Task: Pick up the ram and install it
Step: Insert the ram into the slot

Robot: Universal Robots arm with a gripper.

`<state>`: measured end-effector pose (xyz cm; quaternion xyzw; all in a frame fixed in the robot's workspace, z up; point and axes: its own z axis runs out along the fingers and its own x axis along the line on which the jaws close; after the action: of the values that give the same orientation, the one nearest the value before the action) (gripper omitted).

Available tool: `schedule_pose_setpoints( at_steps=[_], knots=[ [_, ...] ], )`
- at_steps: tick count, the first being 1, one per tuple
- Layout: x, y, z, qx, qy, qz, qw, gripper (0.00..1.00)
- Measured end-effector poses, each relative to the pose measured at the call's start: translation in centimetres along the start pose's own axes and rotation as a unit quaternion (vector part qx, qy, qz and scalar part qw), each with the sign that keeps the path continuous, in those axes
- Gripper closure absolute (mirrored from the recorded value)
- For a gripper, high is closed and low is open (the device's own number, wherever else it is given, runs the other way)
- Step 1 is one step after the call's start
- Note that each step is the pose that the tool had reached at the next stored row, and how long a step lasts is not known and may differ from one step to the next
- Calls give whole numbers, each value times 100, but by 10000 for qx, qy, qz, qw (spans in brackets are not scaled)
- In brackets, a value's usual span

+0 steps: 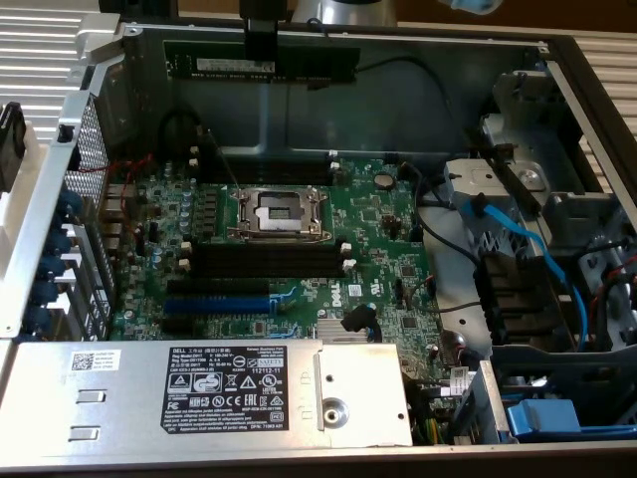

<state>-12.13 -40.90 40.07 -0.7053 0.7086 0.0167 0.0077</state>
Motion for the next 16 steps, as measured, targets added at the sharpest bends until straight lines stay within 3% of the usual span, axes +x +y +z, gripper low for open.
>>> schedule_pose_setpoints(
  at_steps=[16],
  knots=[
    [41,-4,290,0,0,10,10000,88]
  ],
)
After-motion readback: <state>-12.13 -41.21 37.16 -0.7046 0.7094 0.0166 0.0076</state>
